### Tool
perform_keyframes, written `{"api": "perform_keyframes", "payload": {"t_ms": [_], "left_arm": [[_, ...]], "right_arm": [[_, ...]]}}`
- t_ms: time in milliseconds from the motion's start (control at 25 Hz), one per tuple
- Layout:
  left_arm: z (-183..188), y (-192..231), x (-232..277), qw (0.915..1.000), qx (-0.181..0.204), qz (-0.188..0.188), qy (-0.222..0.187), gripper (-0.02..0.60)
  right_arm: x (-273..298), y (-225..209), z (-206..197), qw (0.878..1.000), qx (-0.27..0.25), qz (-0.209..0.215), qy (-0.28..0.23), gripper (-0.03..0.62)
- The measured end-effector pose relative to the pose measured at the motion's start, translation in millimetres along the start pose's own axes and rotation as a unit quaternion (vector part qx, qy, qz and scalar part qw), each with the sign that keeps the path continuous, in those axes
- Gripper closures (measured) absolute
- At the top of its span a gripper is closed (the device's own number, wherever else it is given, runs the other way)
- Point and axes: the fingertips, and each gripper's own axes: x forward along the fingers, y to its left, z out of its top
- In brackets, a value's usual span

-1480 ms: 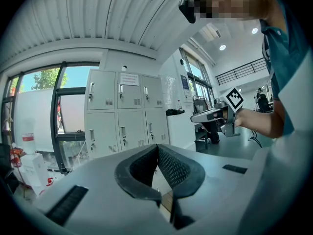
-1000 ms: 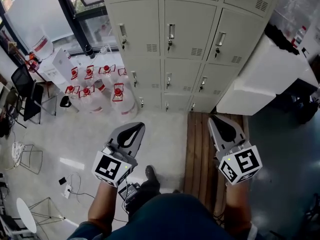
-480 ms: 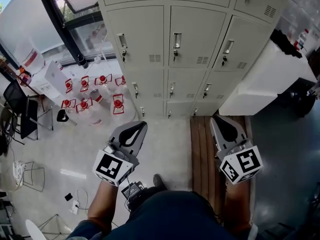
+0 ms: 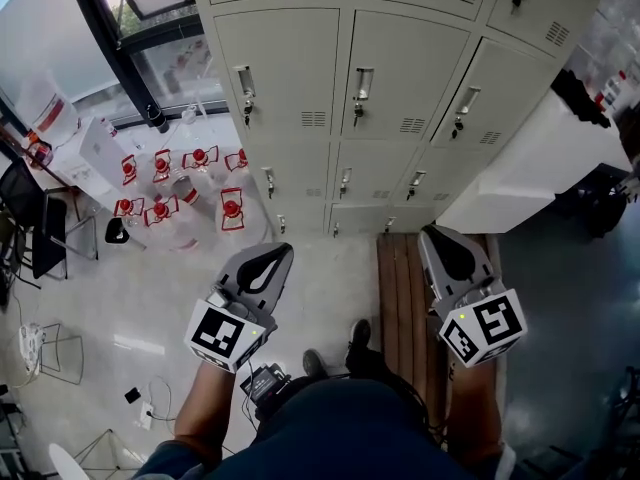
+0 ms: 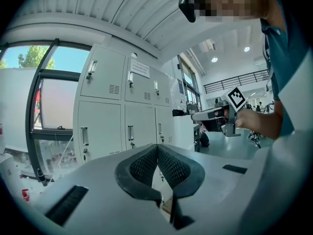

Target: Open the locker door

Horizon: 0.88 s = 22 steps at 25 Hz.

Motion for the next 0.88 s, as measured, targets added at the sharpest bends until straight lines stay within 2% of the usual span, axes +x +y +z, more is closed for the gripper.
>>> {"api": "perform_keyframes", "payload": {"t_ms": [200,560,880], "left_arm": [[-3.9,17.4,19.8,0.9996,-0.002,0.026,0.006,0.565],[1.2,51.4,76.5,0.9954,-0.001,0.094,0.018,0.565],[3.5,72.2,112.4,0.9866,0.000,0.161,0.027,0.565]], "right_arm": [[31.5,-22.7,-3.3,1.000,0.006,0.022,-0.003,0.557],[93.3,-77.8,4.0,0.996,-0.001,0.092,-0.002,0.557],[140.0,-116.0,10.1,0.988,-0.008,0.153,-0.014,0.557]]}}
